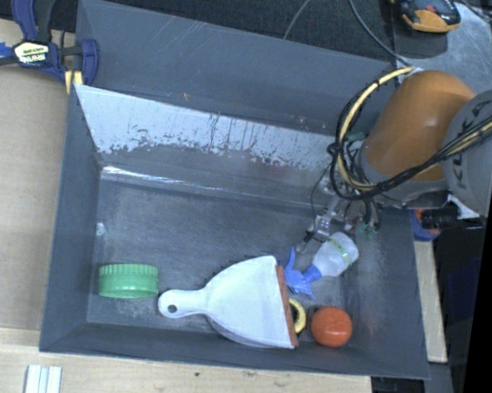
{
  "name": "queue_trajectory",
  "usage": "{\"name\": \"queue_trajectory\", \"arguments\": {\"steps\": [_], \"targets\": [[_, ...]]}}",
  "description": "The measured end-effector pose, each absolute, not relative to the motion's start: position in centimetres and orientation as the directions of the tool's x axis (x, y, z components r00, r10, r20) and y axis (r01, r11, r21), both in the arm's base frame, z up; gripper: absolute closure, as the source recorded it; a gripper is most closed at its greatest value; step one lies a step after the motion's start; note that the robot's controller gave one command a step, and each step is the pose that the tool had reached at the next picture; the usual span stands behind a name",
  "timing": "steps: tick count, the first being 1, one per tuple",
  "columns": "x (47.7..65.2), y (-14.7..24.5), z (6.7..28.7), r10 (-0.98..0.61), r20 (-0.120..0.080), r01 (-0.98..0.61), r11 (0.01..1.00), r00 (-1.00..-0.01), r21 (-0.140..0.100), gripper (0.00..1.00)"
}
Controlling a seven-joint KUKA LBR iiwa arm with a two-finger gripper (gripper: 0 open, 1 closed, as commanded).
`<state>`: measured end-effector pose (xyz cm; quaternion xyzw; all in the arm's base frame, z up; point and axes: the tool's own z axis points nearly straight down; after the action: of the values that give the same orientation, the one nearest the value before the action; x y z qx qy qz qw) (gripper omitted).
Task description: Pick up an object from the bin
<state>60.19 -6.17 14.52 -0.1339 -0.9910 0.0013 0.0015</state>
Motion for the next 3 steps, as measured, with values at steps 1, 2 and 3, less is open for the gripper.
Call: {"name": "queue_trajectory", "arguments": {"steps": [1,2,3], "targets": [[57.6,-7.7,13.7,0.303,0.002,0.303,0.953,-0.953,-0.004,0.0],[53.3,-8.1,14.9,0.415,0.002,0.415,0.91,-0.91,-0.004,0.0],[55.3,-10.8,7.6,0.012,0.005,0.012,1.0,-1.0,-0.003,0.0]]}}
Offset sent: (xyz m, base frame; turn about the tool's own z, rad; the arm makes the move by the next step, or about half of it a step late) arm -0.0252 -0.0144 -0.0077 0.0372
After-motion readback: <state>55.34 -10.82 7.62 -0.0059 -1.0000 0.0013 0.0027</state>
